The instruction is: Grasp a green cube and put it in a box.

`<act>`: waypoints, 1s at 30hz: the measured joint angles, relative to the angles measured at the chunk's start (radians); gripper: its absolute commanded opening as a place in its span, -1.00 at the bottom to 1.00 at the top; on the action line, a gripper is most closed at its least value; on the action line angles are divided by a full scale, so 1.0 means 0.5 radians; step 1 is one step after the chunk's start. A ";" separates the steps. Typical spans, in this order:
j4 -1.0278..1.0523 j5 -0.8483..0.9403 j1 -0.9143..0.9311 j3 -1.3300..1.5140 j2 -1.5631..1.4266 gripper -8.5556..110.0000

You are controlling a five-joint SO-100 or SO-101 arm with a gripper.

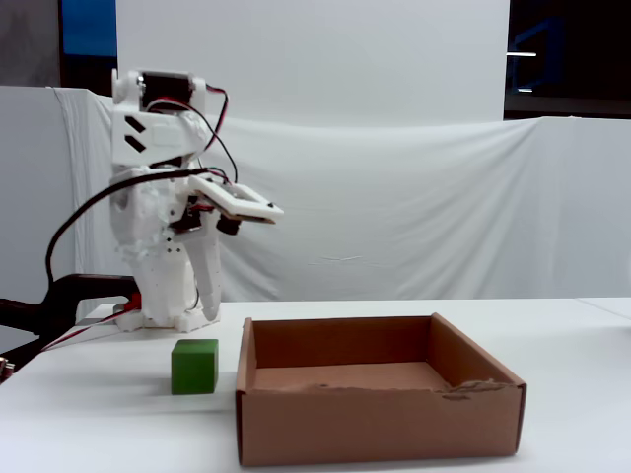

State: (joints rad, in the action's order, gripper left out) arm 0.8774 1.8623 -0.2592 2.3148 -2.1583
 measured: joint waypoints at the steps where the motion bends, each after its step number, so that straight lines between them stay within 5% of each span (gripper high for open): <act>1: 0.025 0.061 -0.012 -0.012 0.000 -0.47; 17: 0.052 0.761 -0.067 -0.052 0.071 -0.47; 30: -0.141 0.834 -0.055 -0.101 0.276 -0.48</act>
State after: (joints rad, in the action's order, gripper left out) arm 0.8069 2.2795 -0.2869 2.2642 -2.0203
